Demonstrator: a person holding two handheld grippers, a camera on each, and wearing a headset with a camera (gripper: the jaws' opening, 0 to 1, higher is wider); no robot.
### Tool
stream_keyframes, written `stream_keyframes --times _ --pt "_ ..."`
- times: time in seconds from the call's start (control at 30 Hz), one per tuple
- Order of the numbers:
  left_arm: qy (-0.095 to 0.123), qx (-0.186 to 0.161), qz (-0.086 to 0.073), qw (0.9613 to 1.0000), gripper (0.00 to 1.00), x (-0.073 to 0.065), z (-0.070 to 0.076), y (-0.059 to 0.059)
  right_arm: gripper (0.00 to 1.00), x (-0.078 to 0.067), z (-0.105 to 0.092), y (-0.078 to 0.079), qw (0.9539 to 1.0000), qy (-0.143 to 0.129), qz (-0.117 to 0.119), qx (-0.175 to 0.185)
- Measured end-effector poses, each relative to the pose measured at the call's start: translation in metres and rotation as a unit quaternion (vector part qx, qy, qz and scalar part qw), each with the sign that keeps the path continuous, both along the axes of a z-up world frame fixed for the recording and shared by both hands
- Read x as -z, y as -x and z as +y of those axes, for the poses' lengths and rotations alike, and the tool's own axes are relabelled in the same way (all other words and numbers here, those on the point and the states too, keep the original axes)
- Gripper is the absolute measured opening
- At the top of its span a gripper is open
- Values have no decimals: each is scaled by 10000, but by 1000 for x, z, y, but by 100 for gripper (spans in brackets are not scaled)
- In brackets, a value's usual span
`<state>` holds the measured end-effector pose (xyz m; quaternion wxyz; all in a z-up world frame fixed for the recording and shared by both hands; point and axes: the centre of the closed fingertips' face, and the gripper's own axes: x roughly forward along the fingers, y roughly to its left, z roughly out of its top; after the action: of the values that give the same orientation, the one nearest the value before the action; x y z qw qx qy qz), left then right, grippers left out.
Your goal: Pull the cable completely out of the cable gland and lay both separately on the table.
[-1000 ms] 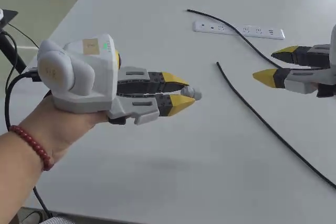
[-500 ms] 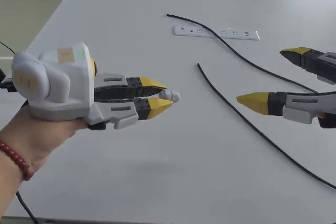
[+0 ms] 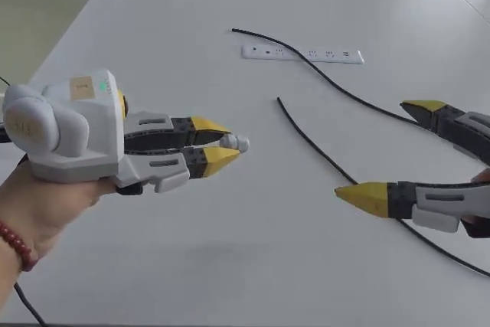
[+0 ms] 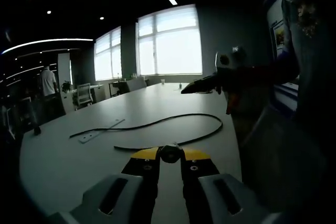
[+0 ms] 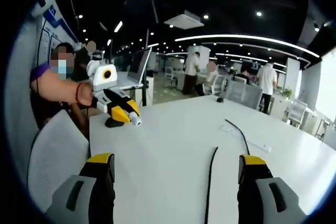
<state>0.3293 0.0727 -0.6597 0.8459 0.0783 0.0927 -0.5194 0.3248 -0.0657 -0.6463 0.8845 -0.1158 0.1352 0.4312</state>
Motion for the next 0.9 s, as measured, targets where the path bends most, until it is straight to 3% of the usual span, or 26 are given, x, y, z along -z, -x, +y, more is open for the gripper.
stream_keyframes --times 0.13,0.23,0.27,0.33,0.43,0.5,0.53,0.57,0.6,0.63,0.7,0.9 --pt "-223 -49 26 9997 17 16 1 -7 99 0 -9 10 9999 -88 11 90" --pt "-327 -86 20 9994 17 28 -2 -18 99 3 -13 17 9999 -58 36 147" --pt "-500 -61 10 9987 17 36 -3 -22 99 4 -17 17 9998 -5 -13 193" --pt "-529 -39 -39 9986 17 46 -8 -32 99 3 -21 19 9996 -45 23 269" --pt "-630 8 39 9980 17 64 -15 -44 99 3 -24 20 9995 35 -27 298" --pt "-921 68 145 9956 17 82 -17 -48 99 2 -29 19 9993 30 -25 364" --pt "-952 94 103 9954 17 89 -22 -52 99 2 -33 19 9990 56 -35 445" --pt "-975 62 105 9952 17 91 -22 -54 99 2 -34 20 9991 52 -26 427" --pt "-1032 7 212 9944 17 100 -23 -58 99 2 -37 20 9988 77 -36 489" --pt "-1176 -26 200 9929 17 108 -23 -61 99 3 -38 21 9987 117 -67 494" --pt "-1334 -176 270 9905 17 121 -21 -68 99 6 -41 22 9984 137 46 543" --pt "-1452 -338 319 9883 17 135 -25 -75 99 8 -47 22 9978 231 36 618"
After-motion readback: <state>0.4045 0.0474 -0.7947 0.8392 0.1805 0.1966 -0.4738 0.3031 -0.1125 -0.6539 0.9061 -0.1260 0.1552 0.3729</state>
